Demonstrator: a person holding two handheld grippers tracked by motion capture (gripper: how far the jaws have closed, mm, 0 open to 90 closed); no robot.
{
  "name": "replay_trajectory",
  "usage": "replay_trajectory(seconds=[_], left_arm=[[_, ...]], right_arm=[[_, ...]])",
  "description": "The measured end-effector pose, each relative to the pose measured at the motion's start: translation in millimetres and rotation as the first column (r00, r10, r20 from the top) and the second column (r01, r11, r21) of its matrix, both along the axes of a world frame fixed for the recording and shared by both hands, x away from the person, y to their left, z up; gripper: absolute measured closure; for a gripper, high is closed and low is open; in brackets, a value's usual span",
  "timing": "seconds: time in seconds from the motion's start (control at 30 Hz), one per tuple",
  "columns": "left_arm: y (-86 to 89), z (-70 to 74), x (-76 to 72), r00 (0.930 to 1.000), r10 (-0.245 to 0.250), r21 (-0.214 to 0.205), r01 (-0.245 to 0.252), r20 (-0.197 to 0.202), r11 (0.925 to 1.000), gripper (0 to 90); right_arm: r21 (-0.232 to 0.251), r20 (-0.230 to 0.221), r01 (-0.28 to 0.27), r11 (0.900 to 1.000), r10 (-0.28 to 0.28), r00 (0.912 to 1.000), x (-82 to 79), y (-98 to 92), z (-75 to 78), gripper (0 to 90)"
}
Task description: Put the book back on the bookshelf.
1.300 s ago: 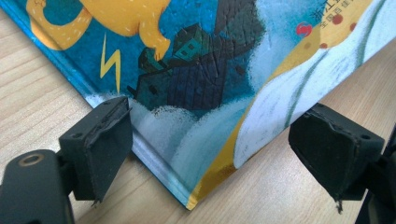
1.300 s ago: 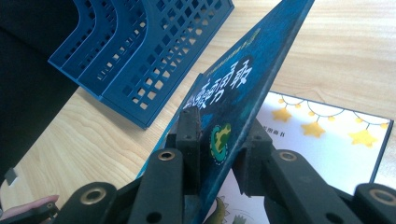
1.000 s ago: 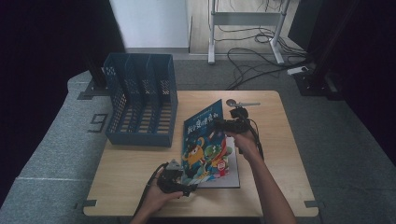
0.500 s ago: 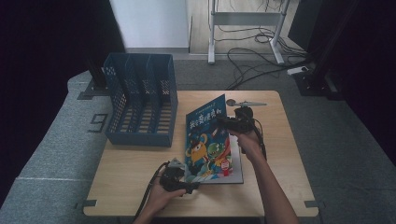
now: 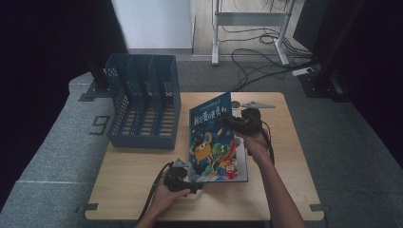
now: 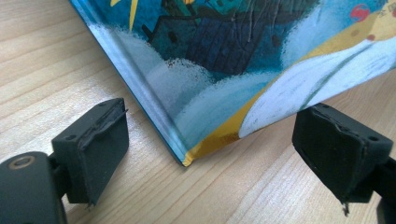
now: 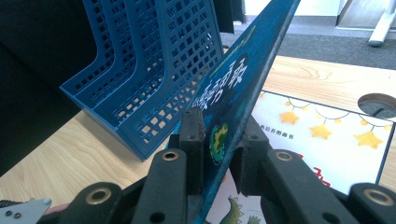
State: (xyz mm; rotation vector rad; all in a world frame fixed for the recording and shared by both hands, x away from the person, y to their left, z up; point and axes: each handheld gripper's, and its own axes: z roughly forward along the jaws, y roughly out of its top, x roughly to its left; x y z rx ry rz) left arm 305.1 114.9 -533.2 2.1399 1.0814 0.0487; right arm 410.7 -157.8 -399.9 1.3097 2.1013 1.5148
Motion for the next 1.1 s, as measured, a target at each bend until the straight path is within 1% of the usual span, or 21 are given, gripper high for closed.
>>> replay_trajectory(seconds=[0.17,0.23,0.3,0.33,0.37,0.47,0.5,0.53,0.63,0.67,0.7,0.8,0.97,1.1], left_arm=[[-1.2,-0.9,-1.1,0.9999,0.016,0.018,-0.016,0.004,0.9997,10.8],[-1.0,-1.6,0.3,0.9998,0.018,0.017,-0.018,0.001,0.9997,9.6],[-1.5,-1.5,2.3,0.9997,0.024,0.020,-0.024,0.006,0.9995,9.6],[-2.1,-1.2,4.1,0.9995,0.030,0.025,-0.030,0.008,0.9992,9.6],[-2.5,-0.9,6.7,0.9994,0.034,0.028,-0.034,0.009,0.9990,9.6],[-3.2,-3.2,13.3,0.9984,0.057,0.019,-0.057,0.005,0.9982,10.7],[-3.5,-3.3,13.5,0.9980,0.062,0.022,-0.062,0.012,0.9978,11.1],[-3.6,-3.3,13.2,0.9980,0.062,0.027,-0.062,0.015,0.9977,12.4],[-4.3,-3.3,11.0,0.9980,0.057,0.045,-0.058,0.026,0.9973,12.5],[-4.8,-3.6,10.3,0.9978,0.059,0.044,-0.061,0.030,0.9972,12.5],[-5.0,-3.5,9.8,0.9978,0.059,0.047,-0.060,0.030,0.9971,12.5],[-5.1,-3.5,9.6,0.9977,0.060,0.048,-0.062,0.030,0.9969,12.4],[-6.9,-3.7,10.7,0.9978,0.058,0.045,-0.060,0.030,0.9972,12.2],[-8.9,-3.9,12.6,0.9974,0.064,0.045,-0.065,0.033,0.9968,12.1]], right_arm=[[0.015,0.004,-0.001,0.9999,0.001,1.0000,-0.6,-2.1,-2.0,75.9],[0.021,0.009,-0.005,0.9998,0.004,1.0000,-1.1,-2.7,-2.3,76.0],[0.022,0.022,-0.006,0.9997,0.005,0.9997,-1.6,-2.9,-1.2,76.0],[0.023,0.037,-0.005,0.9997,0.004,0.9993,-2.2,-2.7,1.0,76.1],[0.023,0.037,-0.005,0.9997,0.004,0.9993,-2.2,-2.7,1.0,76.1],[0.031,0.068,-0.002,0.9995,-0.001,0.9977,-2.0,-2.6,5.4,76.9],[0.035,0.077,-0.003,0.9994,0.001,0.9970,-2.1,-3.1,6.6,77.4],[0.053,0.091,-0.008,0.9986,0.003,0.9958,-2.4,-4.0,7.6,78.4],[0.063,0.096,-0.017,0.9979,0.011,0.9953,-2.6,-4.6,7.2,78.6],[0.063,0.097,-0.017,0.9979,0.011,0.9952,-2.8,-4.3,6.6,78.7],[0.074,0.095,-0.015,0.9971,0.008,0.9954,-2.9,-4.2,5.4,79.0],[0.074,0.097,-0.015,0.9971,0.008,0.9952,-3.6,-4.4,5.5,79.0],[0.063,0.118,-0.017,0.9979,0.009,0.9930,-7.9,-4.9,8.7,79.0],[0.061,0.126,-0.014,0.9981,0.006,0.9920,-9.4,-7.0,9.9,79.0]])
